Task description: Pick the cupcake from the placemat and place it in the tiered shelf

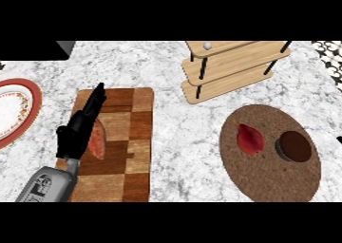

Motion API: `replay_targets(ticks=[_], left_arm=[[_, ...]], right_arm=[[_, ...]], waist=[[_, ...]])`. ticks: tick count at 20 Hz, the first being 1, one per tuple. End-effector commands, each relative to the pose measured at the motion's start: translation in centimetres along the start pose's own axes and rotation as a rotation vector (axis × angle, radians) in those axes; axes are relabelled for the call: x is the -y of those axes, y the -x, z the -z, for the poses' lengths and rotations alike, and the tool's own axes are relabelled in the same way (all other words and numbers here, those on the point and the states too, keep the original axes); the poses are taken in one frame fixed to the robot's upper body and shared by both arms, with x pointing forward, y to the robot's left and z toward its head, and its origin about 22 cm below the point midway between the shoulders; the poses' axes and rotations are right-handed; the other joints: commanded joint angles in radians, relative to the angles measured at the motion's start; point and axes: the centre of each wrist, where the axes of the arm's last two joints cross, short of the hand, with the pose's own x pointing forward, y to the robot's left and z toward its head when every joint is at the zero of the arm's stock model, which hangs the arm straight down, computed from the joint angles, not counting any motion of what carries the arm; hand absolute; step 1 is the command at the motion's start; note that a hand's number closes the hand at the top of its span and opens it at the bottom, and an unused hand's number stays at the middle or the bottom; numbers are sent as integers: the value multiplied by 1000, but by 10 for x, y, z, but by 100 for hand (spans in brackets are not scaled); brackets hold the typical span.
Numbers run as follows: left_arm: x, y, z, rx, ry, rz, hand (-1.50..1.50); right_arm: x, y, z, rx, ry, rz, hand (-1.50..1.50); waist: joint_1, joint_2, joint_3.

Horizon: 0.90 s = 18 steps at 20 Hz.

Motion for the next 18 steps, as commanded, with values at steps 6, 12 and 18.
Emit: replay_targets(ticks=[6,12,18], left_arm=[[0,3,3,-23,2,-13,0],[-19,1,-14,-11,10,-3,0],[2,1,0,-20,1,1,0]], right_arm=[[30,-53,27,-35,-340,-248,-150],[-1,-111,43,-97,-435,-413,-150],[-16,-150,32,-169,-686,-747,-150]], waist=[[7,-6,-4],[17,-9,-5],[-3,-10,-6]])
